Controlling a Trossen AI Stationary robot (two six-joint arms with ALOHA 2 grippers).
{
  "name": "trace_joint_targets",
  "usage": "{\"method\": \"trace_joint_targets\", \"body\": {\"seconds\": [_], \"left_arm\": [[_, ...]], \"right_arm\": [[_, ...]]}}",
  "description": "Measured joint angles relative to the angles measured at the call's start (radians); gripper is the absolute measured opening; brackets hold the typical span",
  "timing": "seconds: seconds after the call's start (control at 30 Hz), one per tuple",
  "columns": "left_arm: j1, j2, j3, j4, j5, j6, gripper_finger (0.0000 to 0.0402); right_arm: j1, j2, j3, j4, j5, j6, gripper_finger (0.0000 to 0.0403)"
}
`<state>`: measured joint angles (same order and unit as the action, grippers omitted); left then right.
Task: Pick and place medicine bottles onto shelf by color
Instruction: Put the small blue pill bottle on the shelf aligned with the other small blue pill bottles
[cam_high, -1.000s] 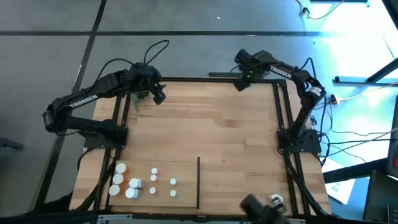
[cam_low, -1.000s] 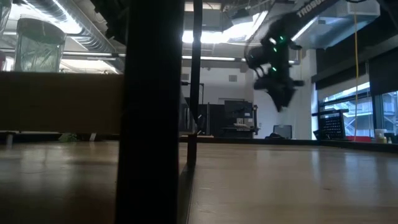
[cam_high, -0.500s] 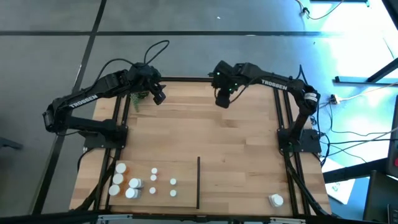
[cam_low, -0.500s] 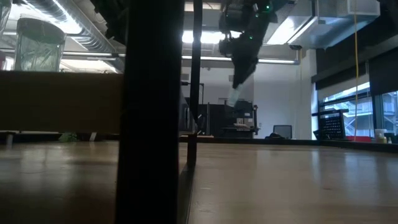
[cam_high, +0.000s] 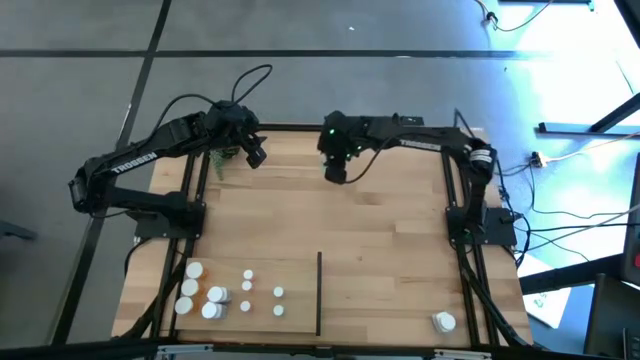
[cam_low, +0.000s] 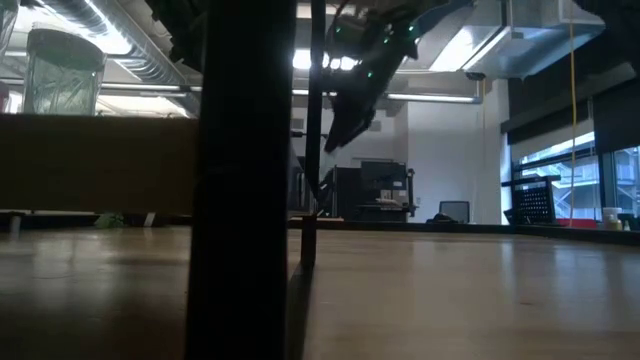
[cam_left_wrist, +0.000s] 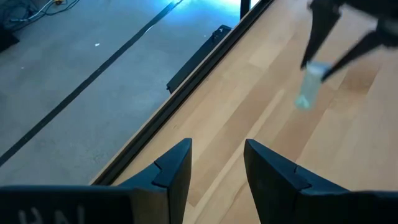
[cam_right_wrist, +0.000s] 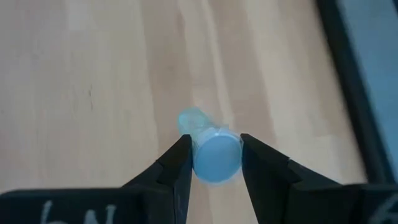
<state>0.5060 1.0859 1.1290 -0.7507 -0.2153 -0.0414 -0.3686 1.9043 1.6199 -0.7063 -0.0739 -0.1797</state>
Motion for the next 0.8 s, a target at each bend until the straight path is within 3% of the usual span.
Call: {"method": "trace_joint_targets", "body": {"seconds": [0.43, 0.63, 0.8], "left_arm": [[0.0, 0.0, 0.0, -0.025, 0.0, 0.0, 0.014], [0.0, 0.0, 0.0, -0.026, 0.0, 0.001, 0.014], [0.0, 0.0, 0.0, -0.026, 0.0, 0.001, 0.014]], "right_arm": [[0.039, 0.115, 0.0, -0.128, 0.001, -0.039, 0.0126], [0.053, 0.141, -0.001, -0.17, 0.079, -0.046, 0.0126], [0.062, 0.165, 0.001, -0.2, 0.082, -0.047, 0.0126]]}}
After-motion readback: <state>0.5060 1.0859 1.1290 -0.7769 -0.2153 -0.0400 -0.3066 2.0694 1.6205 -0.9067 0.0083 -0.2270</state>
